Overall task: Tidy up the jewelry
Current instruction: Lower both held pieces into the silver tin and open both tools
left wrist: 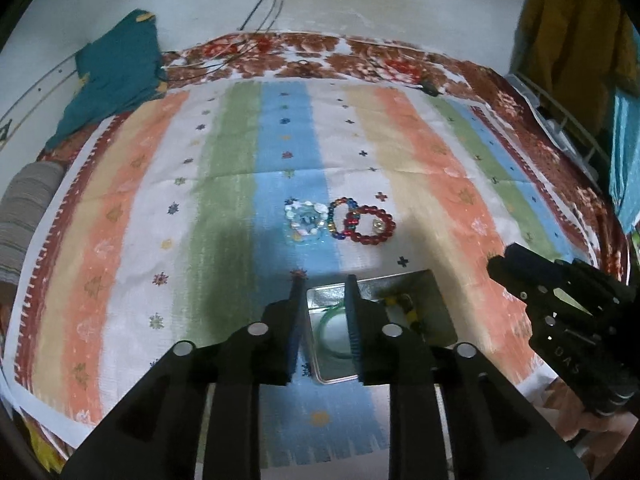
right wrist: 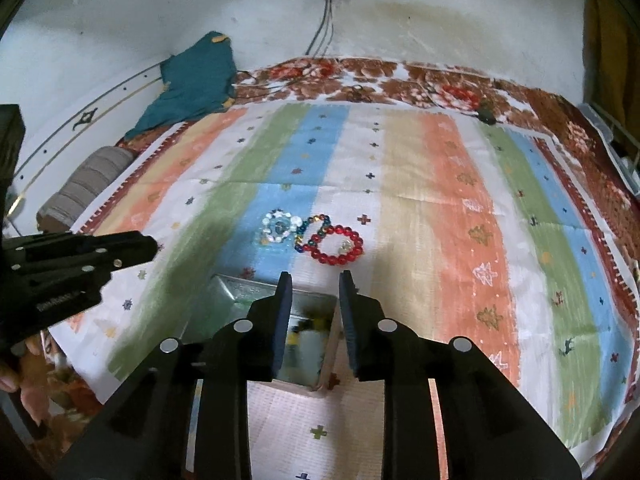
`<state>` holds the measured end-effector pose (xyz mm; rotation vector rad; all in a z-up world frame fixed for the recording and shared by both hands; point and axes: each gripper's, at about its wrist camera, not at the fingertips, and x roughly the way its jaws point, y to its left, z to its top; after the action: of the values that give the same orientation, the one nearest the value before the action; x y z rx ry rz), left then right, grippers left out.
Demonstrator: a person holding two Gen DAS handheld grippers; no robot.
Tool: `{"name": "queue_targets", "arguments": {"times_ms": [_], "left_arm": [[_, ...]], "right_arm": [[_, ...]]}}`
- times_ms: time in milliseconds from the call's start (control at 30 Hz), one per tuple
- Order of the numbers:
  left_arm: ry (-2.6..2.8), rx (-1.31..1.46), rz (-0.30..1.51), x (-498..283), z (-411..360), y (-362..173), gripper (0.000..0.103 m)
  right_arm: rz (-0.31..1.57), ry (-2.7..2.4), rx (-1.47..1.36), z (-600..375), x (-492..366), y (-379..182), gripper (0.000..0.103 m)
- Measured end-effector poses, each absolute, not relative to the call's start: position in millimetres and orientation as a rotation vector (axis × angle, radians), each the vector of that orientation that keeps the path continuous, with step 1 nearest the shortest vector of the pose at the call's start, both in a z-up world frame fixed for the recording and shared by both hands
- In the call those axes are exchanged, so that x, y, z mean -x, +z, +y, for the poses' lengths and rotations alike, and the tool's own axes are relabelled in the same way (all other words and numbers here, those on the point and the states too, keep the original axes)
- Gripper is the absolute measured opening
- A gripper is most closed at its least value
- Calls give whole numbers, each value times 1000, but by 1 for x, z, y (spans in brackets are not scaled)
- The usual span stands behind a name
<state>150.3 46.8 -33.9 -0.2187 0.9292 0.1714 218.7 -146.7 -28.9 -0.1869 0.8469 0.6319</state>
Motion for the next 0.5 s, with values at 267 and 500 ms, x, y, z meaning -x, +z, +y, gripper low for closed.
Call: {"name": "queue_targets", "arguments": {"times_ms": [267,500], "left_arm": [[199,203,937,-154,53,-35,33],[200,195,935,-158,55,-36,42]], "right_arm": [[865,627,177,-147,-225,-31,38],[872,623,168,-147,-231,-32,47]]}}
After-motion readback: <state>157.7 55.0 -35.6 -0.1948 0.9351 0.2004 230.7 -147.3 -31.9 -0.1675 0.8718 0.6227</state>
